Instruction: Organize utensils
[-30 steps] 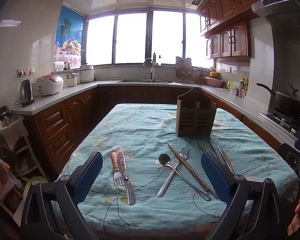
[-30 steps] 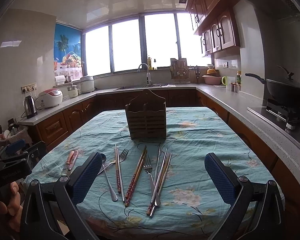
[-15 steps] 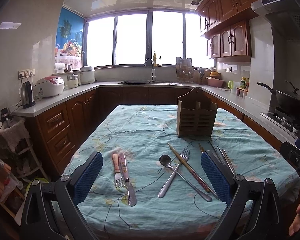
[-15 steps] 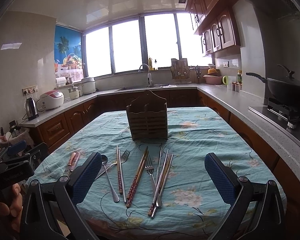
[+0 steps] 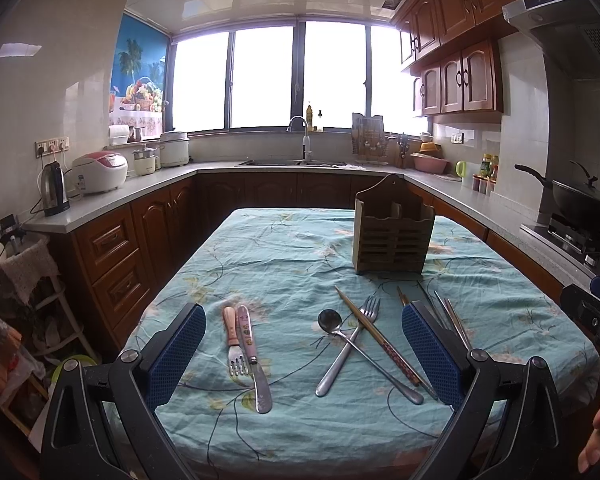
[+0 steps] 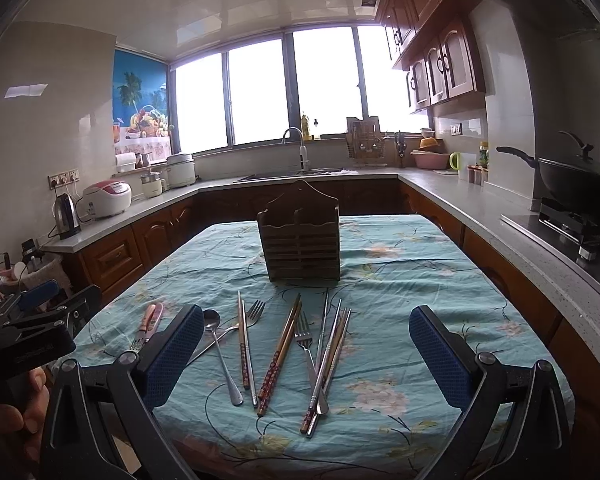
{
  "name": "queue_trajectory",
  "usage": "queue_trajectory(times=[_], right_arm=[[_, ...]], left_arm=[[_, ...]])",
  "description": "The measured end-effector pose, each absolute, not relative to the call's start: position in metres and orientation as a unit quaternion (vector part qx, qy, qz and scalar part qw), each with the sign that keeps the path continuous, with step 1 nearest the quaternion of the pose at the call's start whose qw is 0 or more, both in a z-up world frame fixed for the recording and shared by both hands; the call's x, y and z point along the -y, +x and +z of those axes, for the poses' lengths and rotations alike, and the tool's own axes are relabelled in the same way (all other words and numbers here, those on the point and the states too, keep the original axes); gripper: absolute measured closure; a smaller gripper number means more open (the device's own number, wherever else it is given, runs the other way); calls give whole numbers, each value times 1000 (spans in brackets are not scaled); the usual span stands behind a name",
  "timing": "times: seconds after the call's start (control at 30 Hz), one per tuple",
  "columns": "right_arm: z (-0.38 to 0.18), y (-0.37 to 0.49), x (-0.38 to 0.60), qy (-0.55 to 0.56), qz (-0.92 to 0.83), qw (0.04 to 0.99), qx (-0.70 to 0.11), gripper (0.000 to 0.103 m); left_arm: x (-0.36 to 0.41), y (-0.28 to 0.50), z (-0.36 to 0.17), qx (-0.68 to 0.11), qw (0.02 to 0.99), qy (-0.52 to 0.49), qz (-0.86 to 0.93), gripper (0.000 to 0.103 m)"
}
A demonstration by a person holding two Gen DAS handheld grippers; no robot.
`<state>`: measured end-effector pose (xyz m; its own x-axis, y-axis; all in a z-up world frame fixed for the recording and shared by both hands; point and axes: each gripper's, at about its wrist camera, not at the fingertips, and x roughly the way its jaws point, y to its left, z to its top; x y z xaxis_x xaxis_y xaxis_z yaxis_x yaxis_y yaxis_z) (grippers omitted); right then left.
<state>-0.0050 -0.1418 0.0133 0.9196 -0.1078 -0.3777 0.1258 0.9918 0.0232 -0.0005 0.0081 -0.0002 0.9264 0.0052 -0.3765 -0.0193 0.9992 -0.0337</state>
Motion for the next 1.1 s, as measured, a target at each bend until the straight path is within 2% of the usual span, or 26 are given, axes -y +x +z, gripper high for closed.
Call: queue_trajectory(times=[0.63, 0.87, 1.1], right_arm=[[9, 1, 143, 27, -57, 977, -203, 0], [5, 13, 153, 38, -54, 973, -219, 0], [-8, 37, 180, 79, -51, 963, -253, 0]], left_arm=[[-10, 16, -4, -210, 977, -24, 5, 3], [-25, 52, -10, -278, 958, -61, -24, 4], [-28, 101, -14, -339, 939, -53, -35, 5]])
